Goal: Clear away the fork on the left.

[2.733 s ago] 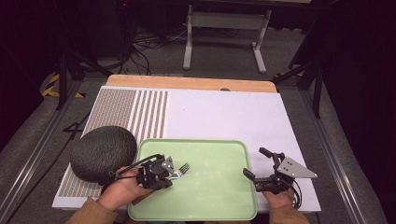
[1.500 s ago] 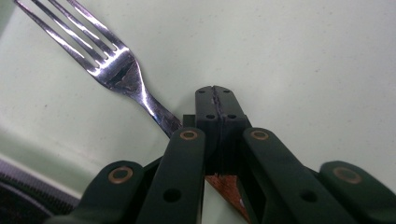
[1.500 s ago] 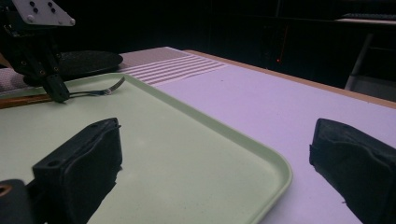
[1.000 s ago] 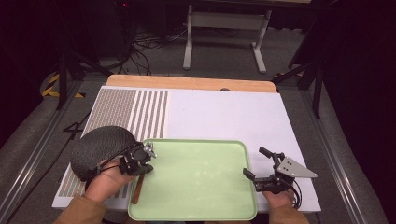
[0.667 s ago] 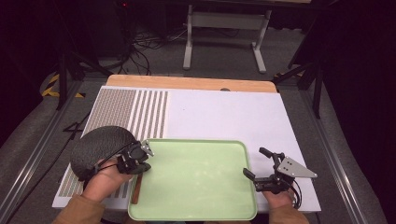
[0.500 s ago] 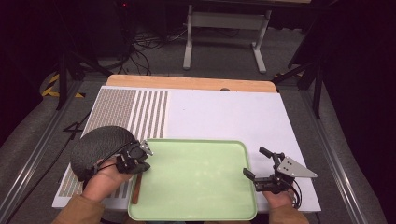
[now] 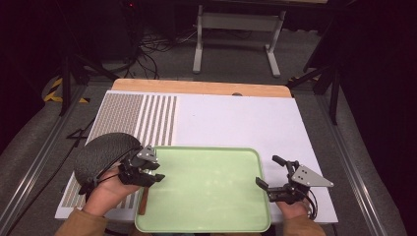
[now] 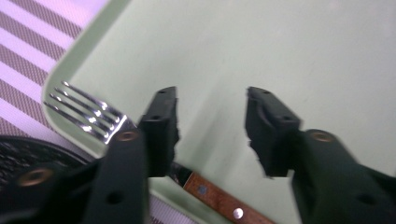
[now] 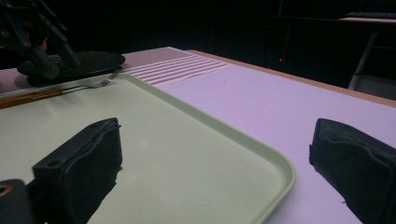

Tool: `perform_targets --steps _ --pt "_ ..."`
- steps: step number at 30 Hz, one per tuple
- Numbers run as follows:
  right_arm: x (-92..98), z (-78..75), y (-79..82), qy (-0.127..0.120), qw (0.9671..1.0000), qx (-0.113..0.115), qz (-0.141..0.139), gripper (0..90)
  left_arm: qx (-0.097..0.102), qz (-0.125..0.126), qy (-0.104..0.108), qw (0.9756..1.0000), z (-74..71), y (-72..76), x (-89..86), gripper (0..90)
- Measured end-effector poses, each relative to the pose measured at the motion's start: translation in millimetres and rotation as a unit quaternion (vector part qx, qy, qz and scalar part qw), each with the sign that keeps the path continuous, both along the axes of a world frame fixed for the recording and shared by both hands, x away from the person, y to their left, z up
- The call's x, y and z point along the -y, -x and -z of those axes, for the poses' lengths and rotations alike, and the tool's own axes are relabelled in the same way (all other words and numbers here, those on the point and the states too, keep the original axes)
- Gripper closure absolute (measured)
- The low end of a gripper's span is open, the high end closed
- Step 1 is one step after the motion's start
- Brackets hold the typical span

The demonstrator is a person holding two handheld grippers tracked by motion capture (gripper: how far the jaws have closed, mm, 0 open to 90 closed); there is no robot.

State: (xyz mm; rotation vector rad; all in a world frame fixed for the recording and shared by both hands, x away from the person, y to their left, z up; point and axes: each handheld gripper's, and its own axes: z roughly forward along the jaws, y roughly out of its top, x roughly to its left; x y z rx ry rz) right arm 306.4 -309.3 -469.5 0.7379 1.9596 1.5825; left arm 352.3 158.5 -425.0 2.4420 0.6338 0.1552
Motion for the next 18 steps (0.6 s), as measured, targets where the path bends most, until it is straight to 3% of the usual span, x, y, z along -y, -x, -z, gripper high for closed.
perform_targets --steps 3,7,12,13,15,18 --pt "0.2 -0.2 -0.7 -0.001 1.0000 0.000 -0.002 3.2 0.017 -0.001 0.038 0.9991 -4.9 3.7 -6.7 33.6" --pt "0.2 -0.6 -1.3 -0.003 1.0000 -0.001 -0.005 3.2 0.034 -0.003 0.094 0.9950 -9.0 9.5 -18.4 23.0" --pt "0.1 -0.5 -2.1 -0.005 0.9999 -0.001 -0.012 3.2 0.047 -0.010 0.137 0.9894 -9.4 17.0 -30.3 14.4" --pt "0.0 -0.5 -2.2 -0.005 0.9999 -0.002 -0.013 3.2 0.047 -0.010 0.137 0.9894 -9.4 17.0 -30.3 12.0" --pt "-0.1 -0.5 -2.0 -0.005 0.9999 -0.001 -0.014 3.2 0.063 -0.015 0.159 0.9852 -7.0 21.4 -36.8 8.7" --pt "0.1 -0.5 -1.5 -0.006 0.9999 -0.002 -0.014 3.2 0.076 -0.017 0.175 0.9816 -0.7 24.1 -42.9 2.9"
